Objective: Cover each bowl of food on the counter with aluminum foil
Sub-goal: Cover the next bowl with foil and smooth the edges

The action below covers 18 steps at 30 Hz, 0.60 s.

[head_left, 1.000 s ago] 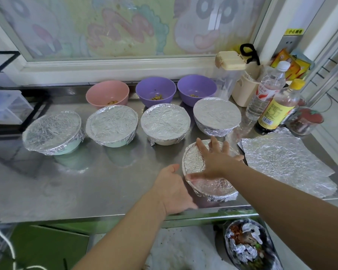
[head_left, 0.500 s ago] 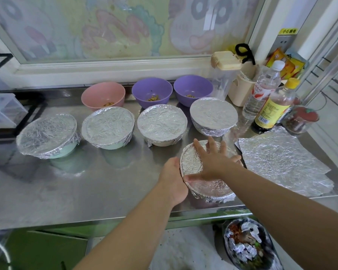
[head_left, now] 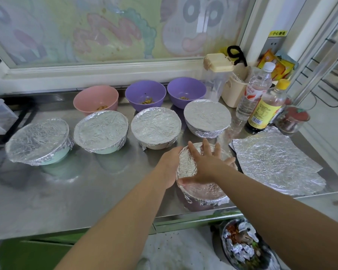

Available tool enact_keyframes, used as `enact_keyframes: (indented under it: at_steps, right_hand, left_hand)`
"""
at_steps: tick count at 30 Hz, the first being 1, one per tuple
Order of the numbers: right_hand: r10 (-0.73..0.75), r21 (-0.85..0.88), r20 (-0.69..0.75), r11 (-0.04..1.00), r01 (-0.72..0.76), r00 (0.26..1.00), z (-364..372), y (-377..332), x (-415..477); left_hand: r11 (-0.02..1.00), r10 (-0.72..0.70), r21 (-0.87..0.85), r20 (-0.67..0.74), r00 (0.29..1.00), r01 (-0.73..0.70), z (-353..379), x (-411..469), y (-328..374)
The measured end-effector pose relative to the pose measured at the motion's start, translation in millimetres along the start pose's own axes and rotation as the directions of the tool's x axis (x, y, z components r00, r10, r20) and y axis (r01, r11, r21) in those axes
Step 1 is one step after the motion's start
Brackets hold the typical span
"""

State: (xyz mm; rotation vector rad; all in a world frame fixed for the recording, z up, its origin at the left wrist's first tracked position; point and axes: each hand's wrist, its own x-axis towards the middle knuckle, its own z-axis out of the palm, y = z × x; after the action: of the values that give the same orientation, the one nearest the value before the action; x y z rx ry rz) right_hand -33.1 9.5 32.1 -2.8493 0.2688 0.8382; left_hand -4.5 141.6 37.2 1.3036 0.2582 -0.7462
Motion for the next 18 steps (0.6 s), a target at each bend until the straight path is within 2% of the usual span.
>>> enact_keyframes:
  at_steps: [5,11,18]
  right_hand:
    - [0.01,0.004,-0.006,1.0,-0.01,1.0,0,0,-1]
    - [0.095,0.086,0.022,0.992,-0.097,0.995,-1,0,-1]
    - [0.105,-0.011,0.069,0.994,-0.105,0.992,-28,12,-13]
  left_hand:
    - [0.988,0.015,-0.151,0.027,1.0,-0.011,-5,-4,-6]
    - [0.928,-0.014,-0.365,-0.234,0.972,-0.074,6,-20,-52]
    - [0.843,-0.063,-0.533,-0.243,0.968,-0.079,15,-14,-55]
